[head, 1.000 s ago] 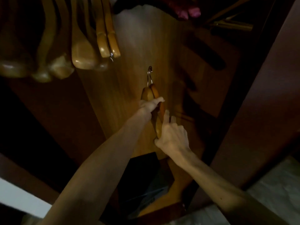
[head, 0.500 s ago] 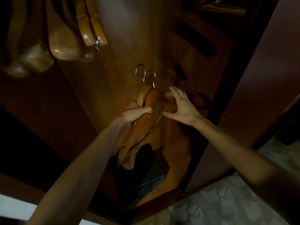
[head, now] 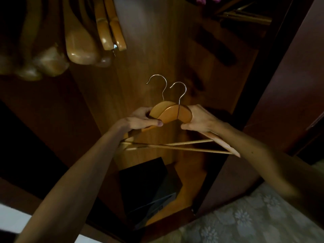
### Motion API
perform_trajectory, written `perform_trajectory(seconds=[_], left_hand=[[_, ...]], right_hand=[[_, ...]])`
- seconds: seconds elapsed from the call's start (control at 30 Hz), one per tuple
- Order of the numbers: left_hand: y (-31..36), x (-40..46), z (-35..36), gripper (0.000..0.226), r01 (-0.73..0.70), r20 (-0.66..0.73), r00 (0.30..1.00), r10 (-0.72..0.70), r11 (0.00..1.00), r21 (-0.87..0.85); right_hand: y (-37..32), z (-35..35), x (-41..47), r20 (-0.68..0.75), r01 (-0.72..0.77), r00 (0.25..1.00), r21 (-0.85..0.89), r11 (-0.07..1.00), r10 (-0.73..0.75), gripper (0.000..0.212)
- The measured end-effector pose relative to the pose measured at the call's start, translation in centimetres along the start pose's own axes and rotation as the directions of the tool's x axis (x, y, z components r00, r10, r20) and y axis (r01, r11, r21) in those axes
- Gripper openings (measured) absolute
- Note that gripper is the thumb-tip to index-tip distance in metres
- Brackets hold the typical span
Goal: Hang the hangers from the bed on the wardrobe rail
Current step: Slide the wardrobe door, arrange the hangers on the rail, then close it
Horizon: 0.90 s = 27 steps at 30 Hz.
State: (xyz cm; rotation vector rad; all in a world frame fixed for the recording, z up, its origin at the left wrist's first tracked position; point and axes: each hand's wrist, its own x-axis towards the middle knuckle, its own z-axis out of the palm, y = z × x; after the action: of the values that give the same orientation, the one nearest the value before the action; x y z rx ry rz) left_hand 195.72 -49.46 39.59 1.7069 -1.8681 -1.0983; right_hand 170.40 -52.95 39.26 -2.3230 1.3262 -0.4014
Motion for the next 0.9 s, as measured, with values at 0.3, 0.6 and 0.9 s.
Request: perform_trajectory(seconds=[0.3,0.6,0.9], left_hand=[[3.1,0.1,4.9,0.057,0.080,-0.308,0.943,-0.128,0.983,-0.163],[7.3,-1.3,5.1,0.022,0.017,-0.217,0.966,-0.137,0.879,-0.477],[15.5,-4.8,0.9,0.037,-0.179,-0.429,0.903,-0.033,0.879,-0.443]], right_hand=[[-2.8,2.1,0.8,-0.229,-0.306,0.929,-0.030,0.952,0.292,0.029],[-4.1,-1.3,-3.6,0.039,-0.217,0.976,0.229,0.949,0.214,0.060],[-8.7,-8.5,-6.9,-0.159,0.061,0.986,0.593,0.803,0.043,0.019]])
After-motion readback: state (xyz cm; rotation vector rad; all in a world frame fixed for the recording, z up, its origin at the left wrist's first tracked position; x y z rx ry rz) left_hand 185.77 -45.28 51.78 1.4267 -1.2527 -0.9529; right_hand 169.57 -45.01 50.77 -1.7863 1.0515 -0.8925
